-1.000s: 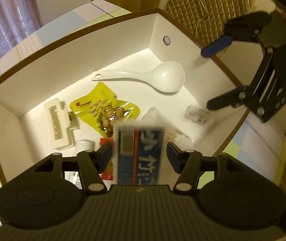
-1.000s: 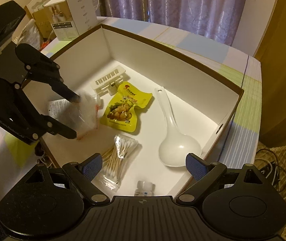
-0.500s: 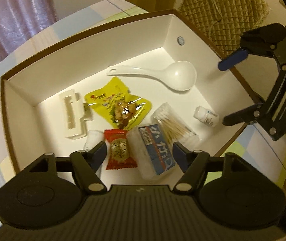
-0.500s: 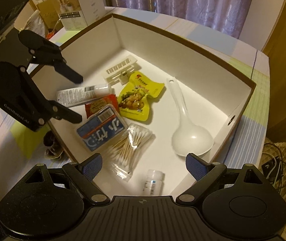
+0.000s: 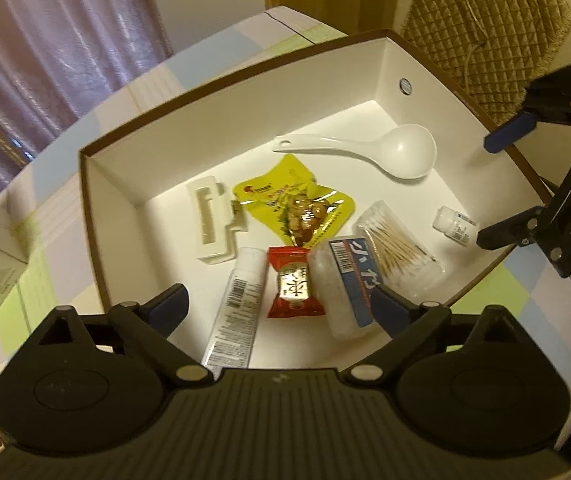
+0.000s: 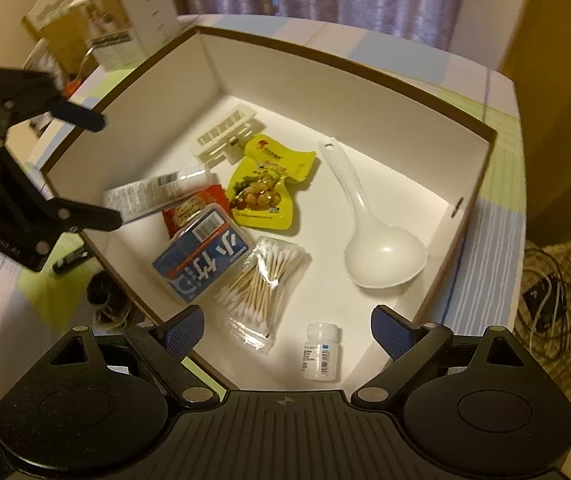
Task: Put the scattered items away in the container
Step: 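Withdraw both open tools up out of the box, then move the left tool to the green tube while the right tool approaches the brown scrunchie, then grasp the green tube with the left tool while the right tool grasps the brown scrunchie, then lift and carry the green tube and scrunchie over the box with both tools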
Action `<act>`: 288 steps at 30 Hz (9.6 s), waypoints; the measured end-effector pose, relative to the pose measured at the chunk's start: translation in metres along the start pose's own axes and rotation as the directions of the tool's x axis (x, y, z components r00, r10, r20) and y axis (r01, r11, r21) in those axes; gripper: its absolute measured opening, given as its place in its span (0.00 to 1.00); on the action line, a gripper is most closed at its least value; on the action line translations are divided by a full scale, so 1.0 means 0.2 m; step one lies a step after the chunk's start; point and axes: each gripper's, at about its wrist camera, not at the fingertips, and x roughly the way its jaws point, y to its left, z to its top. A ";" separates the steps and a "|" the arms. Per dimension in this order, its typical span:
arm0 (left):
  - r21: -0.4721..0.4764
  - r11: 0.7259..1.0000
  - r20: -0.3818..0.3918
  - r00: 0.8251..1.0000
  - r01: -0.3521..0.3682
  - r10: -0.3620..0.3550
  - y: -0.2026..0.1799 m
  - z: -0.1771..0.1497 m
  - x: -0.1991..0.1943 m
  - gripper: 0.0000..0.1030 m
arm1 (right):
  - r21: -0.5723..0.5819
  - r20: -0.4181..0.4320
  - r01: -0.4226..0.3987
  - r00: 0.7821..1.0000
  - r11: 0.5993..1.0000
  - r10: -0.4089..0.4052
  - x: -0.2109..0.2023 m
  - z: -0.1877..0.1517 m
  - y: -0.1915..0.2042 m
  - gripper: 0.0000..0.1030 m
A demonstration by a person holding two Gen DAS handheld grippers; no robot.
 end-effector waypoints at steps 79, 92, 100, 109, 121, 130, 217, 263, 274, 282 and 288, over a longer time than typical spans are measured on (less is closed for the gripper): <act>-0.261 0.965 0.064 0.996 -0.039 0.057 0.07 -0.92 -0.41 0.99 | 0.397 0.271 0.090 0.939 0.913 -0.210 -0.18 -0.46 0.77 1.00; -0.361 0.931 -0.031 0.998 -0.061 0.053 0.16 -1.14 -0.28 0.99 | 0.437 0.264 0.004 0.955 0.899 -0.133 -0.02 -0.60 0.81 1.00; -0.379 0.923 -0.069 0.997 -0.064 0.041 0.16 -1.21 -0.18 0.99 | 0.326 0.179 0.033 0.979 0.945 -0.096 0.20 -0.64 0.85 1.00; -0.363 0.931 -0.031 0.999 -0.041 0.032 0.20 -1.23 -0.14 0.98 | 0.317 0.168 0.027 0.982 0.948 -0.084 0.31 -0.61 0.86 1.00; -0.241 0.970 0.016 1.000 -0.021 0.026 0.21 -1.13 -0.06 0.88 | 0.298 0.247 0.032 0.963 0.954 -0.109 0.33 -0.50 0.81 0.97; -0.232 0.972 0.010 1.000 -0.020 0.023 0.25 -1.13 -0.03 0.87 | 0.304 0.272 -0.031 0.961 0.952 -0.055 0.45 -0.40 0.79 0.41; -0.165 0.983 0.027 0.997 0.076 -0.072 0.03 -1.03 0.12 0.18 | 0.276 0.197 0.062 0.973 0.959 -0.119 0.32 -0.64 0.69 0.73; -0.179 0.977 0.278 0.959 0.114 -0.061 -0.17 -0.65 -0.50 0.12 | 0.243 0.386 -0.181 0.919 0.953 0.076 -0.39 -0.67 0.28 0.31; -0.155 0.986 0.324 0.946 0.060 -0.007 -0.03 -0.39 -0.49 0.12 | 0.156 0.379 -0.051 0.925 0.987 -0.012 -0.41 -0.38 0.14 0.31; -0.145 0.988 0.290 0.957 0.059 -0.015 0.08 -0.18 -0.35 0.12 | 0.119 0.258 -0.031 0.966 0.992 -0.001 -0.18 -0.10 0.00 0.31; -0.138 0.989 0.243 0.970 0.056 -0.021 0.11 -0.09 -0.20 0.12 | 0.035 0.105 0.037 0.994 0.999 -0.040 0.06 0.03 -0.05 0.31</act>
